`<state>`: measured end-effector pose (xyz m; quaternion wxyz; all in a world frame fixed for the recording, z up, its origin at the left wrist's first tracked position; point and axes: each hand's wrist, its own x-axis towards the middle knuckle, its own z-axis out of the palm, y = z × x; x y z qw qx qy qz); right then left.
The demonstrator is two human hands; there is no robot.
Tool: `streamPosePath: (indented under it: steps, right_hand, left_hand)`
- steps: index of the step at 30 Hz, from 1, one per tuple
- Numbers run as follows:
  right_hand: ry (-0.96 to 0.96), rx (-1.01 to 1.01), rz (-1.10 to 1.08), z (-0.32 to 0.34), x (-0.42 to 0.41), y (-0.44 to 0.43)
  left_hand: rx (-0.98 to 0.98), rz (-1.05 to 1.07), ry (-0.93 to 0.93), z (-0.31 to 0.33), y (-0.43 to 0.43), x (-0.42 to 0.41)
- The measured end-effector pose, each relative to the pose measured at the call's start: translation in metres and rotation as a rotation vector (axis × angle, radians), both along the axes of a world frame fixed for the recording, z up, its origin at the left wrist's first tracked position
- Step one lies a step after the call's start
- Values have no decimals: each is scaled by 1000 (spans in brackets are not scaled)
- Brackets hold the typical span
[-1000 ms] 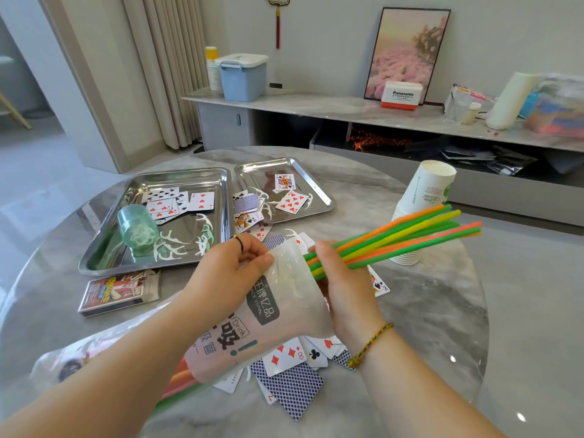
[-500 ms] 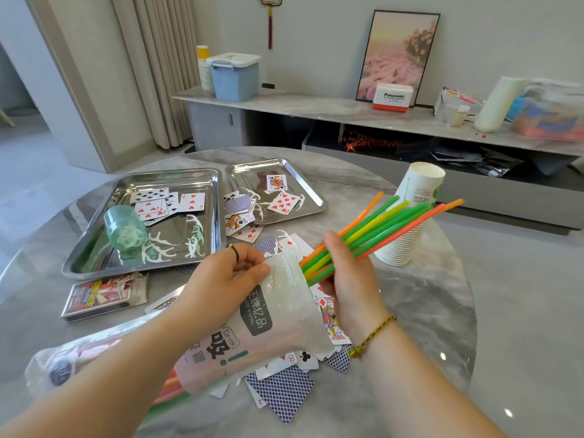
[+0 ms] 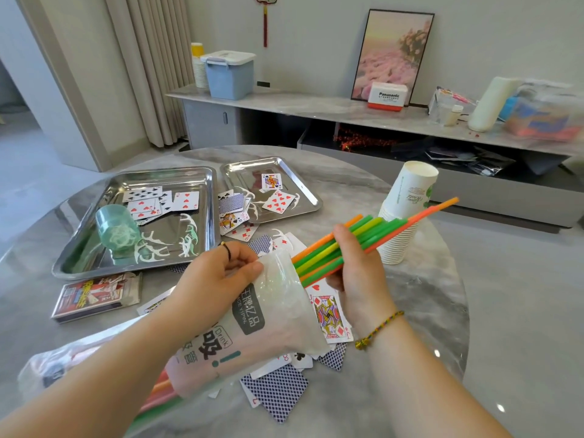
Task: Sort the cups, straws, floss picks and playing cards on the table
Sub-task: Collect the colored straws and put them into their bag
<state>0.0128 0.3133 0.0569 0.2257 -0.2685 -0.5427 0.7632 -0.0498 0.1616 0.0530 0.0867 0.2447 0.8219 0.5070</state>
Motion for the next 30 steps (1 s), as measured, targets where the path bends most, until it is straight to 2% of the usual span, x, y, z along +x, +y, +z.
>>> streamPosePath:
  steps: [16, 22, 25, 30]
  right_hand:
    - [6, 66, 297, -7, -2, -13]
    - [102, -79, 67, -1, -3, 9]
    - [80, 3, -12, 1, -2, 18]
    - [92, 101, 9, 0, -2, 12]
  left_hand:
    - [69, 49, -61, 2, -1, -6]
    - [71, 41, -95, 0, -7, -13]
    - [57, 52, -89, -2, -9, -14]
    - [20, 85, -22, 1, -8, -13]
